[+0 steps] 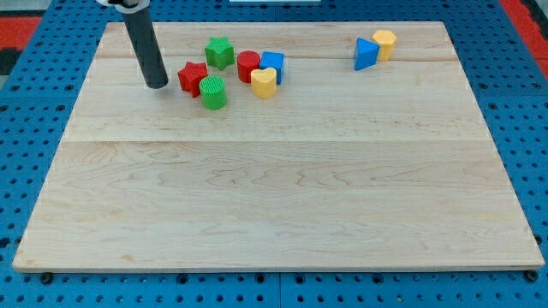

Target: Push the green circle into the yellow heart

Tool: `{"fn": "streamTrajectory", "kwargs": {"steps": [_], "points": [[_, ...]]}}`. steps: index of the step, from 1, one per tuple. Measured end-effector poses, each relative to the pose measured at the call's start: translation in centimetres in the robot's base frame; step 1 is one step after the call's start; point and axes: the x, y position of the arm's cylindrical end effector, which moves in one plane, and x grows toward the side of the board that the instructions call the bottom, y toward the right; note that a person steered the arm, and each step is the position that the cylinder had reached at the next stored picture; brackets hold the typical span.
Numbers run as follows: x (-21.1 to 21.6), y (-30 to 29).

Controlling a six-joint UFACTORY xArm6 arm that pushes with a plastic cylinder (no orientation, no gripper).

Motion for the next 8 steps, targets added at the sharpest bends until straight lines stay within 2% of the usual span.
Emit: {"fn": "streamTrajectory", "kwargs": {"steps": [4, 5, 6, 8], "points": [[-0.3, 7.4], [0.2, 7.5], [0.3, 1.5], [6.1, 1.4]]}}
